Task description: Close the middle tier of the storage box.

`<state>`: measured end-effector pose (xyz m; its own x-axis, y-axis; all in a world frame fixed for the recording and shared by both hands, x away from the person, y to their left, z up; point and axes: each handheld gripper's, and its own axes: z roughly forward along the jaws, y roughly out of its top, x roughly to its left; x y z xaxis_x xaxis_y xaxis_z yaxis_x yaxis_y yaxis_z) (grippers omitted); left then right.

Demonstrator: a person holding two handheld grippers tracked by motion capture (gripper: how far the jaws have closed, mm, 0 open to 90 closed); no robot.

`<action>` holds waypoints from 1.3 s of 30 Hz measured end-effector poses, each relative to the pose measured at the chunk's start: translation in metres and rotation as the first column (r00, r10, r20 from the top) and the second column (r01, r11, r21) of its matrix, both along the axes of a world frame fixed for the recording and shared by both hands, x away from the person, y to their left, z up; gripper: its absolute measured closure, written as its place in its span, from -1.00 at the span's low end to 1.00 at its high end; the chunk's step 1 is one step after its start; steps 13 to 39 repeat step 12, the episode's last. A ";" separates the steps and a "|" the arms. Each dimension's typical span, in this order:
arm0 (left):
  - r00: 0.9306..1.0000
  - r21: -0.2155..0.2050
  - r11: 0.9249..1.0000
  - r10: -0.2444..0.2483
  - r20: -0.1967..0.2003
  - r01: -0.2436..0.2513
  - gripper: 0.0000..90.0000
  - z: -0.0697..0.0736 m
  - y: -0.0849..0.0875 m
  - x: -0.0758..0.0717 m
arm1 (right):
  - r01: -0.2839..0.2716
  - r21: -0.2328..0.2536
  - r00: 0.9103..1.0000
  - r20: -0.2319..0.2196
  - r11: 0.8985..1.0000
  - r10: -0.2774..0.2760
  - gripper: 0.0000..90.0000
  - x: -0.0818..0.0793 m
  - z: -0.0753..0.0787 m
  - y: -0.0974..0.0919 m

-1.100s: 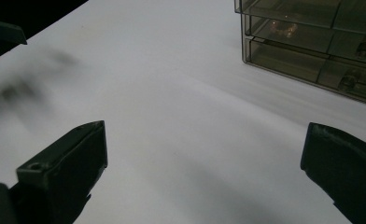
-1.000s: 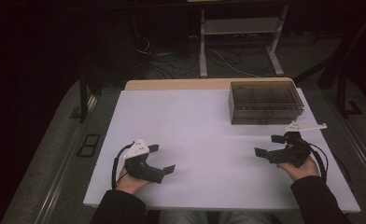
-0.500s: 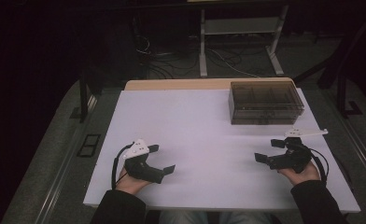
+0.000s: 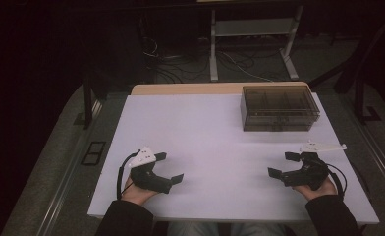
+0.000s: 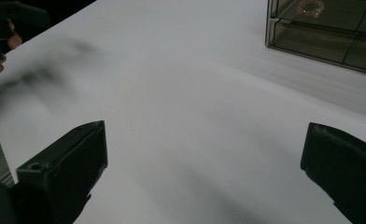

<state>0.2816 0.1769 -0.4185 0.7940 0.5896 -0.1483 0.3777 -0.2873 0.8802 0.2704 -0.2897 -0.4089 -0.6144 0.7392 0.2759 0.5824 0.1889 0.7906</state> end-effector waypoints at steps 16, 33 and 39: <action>1.000 0.001 1.000 0.003 -0.001 -0.003 -1.00 0.000 0.001 0.000 | -0.003 0.021 1.000 0.018 1.000 0.002 -1.00 -0.011 0.000 -0.002; 1.000 0.001 1.000 0.003 -0.001 -0.003 -1.00 0.000 0.001 0.000 | -0.003 0.021 1.000 0.018 1.000 0.002 -1.00 -0.011 0.000 -0.002; 1.000 0.001 1.000 0.003 -0.001 -0.003 -1.00 0.000 0.001 0.000 | -0.003 0.021 1.000 0.018 1.000 0.002 -1.00 -0.011 0.000 -0.002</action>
